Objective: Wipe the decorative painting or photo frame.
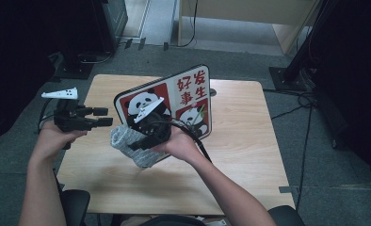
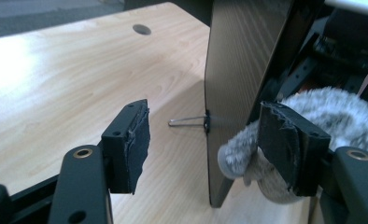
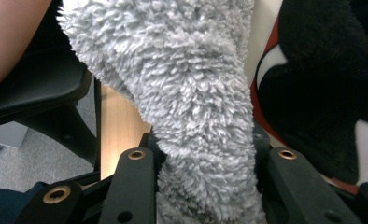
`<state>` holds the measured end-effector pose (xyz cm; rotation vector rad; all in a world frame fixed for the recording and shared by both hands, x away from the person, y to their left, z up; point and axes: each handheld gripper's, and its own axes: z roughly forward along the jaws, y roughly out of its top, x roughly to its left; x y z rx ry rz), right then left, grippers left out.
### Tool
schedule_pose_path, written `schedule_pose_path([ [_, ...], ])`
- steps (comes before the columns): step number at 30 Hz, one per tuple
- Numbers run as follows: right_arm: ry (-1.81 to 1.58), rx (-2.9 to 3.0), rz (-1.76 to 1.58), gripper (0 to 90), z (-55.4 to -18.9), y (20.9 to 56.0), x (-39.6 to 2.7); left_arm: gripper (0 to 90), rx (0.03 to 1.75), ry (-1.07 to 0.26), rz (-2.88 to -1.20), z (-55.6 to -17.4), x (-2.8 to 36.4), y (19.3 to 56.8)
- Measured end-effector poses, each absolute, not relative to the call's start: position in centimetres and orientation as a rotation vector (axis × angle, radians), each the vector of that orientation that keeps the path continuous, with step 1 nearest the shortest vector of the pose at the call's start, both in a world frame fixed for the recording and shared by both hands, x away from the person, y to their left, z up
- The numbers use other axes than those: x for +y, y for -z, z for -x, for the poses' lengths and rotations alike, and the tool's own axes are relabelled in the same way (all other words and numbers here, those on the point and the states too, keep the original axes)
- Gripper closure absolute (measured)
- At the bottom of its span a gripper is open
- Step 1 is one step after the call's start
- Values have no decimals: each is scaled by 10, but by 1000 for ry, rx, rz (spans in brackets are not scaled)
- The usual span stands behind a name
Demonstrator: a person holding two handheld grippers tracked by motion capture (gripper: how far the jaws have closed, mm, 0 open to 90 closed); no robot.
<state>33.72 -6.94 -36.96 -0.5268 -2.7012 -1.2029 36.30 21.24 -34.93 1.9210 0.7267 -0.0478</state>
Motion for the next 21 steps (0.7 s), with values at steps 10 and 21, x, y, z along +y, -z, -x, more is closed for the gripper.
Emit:
schedule_pose_path([
  [10, 1199, -2705, 515, 662, -335, 384, -71, 371, 692, 62, -1938, -362, 205, 343],
  [21, 1174, -2703, 507, 660, -333, 399, -72, 444, 658, 110, -1955, -360, 192, 341],
])
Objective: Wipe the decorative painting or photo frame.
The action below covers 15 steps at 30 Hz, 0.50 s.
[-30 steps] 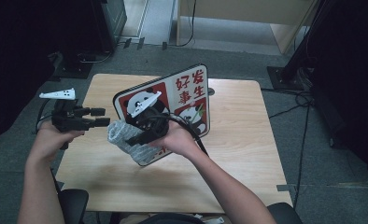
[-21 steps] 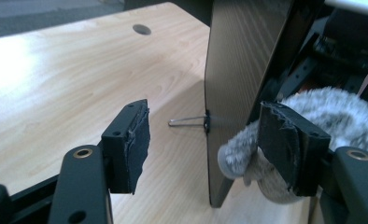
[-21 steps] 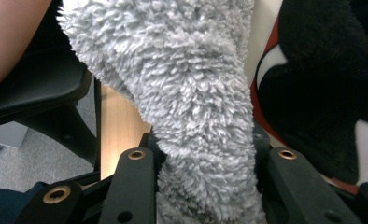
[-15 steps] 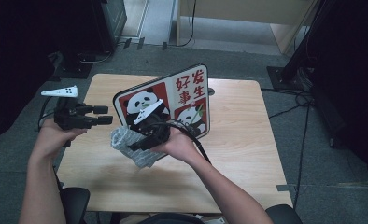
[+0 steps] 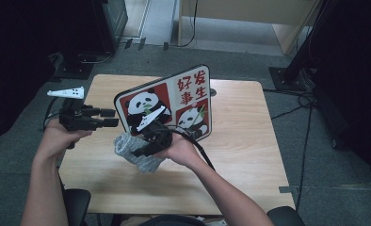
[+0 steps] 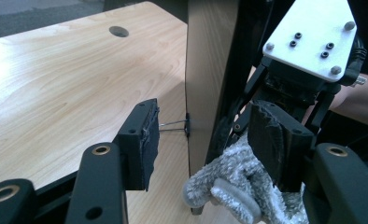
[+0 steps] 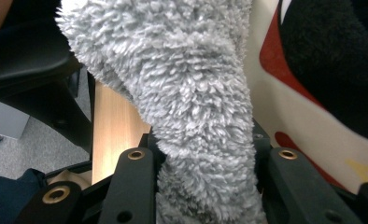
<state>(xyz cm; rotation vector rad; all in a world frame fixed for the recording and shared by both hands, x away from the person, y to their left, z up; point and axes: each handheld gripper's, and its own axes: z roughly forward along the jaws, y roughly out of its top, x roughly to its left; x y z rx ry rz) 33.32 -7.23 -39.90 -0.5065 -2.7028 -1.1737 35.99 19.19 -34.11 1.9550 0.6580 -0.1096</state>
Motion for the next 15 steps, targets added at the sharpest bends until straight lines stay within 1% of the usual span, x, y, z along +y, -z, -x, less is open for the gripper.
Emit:
schedule_pose_path([
  [3, 1182, -2711, 493, 656, -333, 405, -73, 457, 647, 119, -1966, -360, 188, 341],
  [8, 1164, -2706, 511, 656, -330, 414, -73, 550, 660, 134, -1975, -361, 182, 340],
  [15, 1158, -2693, 515, 657, -328, 427, -75, 548, 654, 143, -1992, -363, 173, 345],
])
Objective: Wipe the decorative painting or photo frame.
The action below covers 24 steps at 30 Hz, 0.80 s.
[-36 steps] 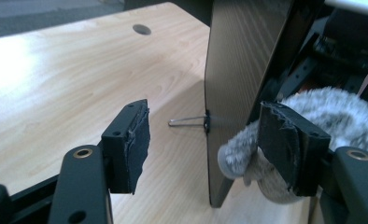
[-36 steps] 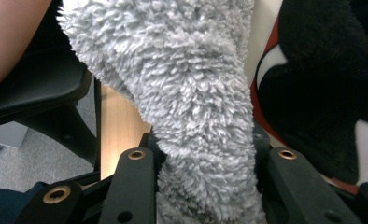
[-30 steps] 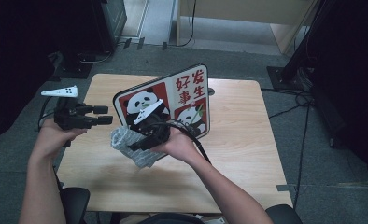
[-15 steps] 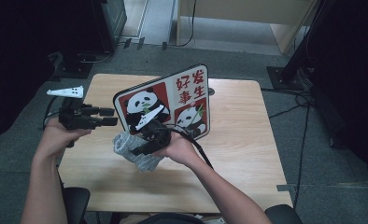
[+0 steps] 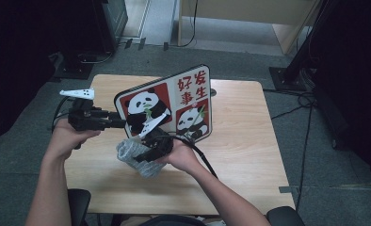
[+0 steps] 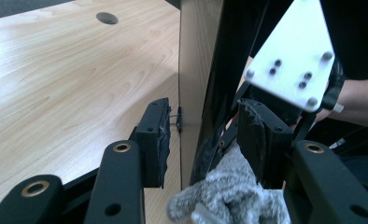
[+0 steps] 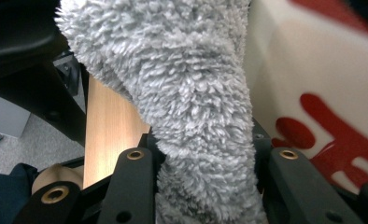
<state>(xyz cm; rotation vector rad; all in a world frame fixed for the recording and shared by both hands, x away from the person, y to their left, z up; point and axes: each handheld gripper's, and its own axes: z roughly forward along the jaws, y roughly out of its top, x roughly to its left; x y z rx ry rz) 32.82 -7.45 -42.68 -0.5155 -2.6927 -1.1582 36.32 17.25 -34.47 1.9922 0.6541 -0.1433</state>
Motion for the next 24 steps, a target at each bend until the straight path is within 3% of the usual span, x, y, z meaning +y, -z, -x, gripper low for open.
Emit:
schedule_pose_path([
  [4, 1151, -2688, 514, 657, -327, 433, -75, 610, 642, 138, -1997, -362, 169, 345],
  [18, 1138, -2667, 513, 663, -325, 457, -79, 663, 659, 183, -1978, -367, 161, 351],
  [24, 1138, -2657, 529, 667, -324, 466, -81, 738, 658, 208, -1977, -368, 160, 354],
])
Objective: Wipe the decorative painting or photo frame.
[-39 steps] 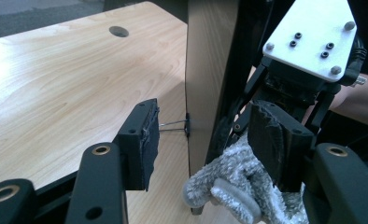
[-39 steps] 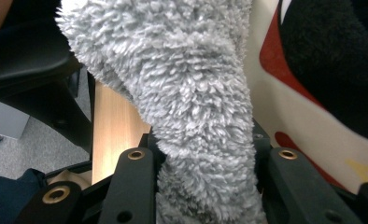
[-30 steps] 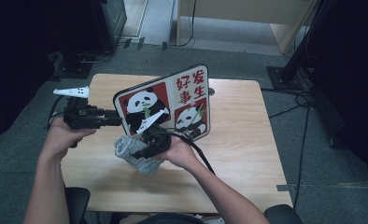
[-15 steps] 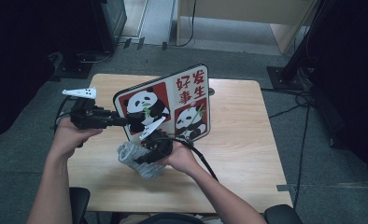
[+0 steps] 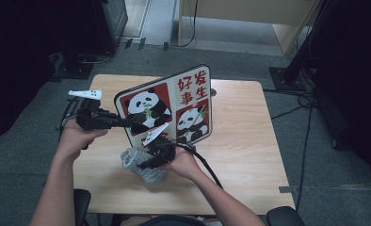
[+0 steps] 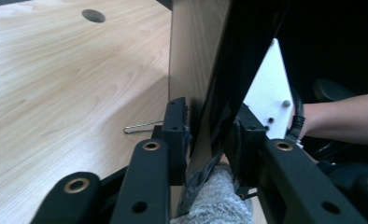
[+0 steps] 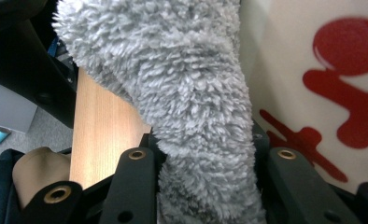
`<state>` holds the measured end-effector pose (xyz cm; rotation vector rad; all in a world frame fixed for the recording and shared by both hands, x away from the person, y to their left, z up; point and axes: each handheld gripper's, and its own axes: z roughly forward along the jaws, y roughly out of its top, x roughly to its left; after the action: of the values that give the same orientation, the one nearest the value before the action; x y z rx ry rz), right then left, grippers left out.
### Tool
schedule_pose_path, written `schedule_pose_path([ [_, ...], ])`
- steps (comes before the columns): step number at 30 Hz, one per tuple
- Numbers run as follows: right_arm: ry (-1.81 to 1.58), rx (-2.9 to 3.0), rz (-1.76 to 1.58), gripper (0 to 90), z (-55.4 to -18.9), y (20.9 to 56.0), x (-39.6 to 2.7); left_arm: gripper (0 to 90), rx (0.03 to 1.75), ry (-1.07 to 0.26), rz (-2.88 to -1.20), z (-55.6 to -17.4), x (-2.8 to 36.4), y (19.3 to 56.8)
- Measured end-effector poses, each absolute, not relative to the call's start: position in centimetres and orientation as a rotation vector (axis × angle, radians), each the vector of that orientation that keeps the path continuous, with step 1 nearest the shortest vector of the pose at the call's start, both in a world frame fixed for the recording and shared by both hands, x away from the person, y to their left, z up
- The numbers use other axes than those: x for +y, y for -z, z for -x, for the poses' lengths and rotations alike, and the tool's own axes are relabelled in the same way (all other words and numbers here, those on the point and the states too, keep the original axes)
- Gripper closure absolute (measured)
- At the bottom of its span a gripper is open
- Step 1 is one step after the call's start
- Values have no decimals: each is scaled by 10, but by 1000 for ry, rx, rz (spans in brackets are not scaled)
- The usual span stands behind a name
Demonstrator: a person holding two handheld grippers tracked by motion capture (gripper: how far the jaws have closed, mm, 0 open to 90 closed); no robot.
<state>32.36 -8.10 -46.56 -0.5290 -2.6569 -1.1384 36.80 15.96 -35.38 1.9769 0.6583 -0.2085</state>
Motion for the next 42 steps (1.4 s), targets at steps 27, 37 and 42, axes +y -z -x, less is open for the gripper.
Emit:
schedule_pose_path([
  [27, 1094, -2663, 650, 680, -331, 488, -115, 762, 660, 204, -1972, -368, 162, 355],
  [37, 1006, -2774, 598, 682, -336, 471, -121, 763, 673, 201, -1973, -368, 161, 354],
  [42, 1019, -2761, 561, 683, -334, 457, -123, 761, 677, 203, -1971, -368, 160, 354],
])
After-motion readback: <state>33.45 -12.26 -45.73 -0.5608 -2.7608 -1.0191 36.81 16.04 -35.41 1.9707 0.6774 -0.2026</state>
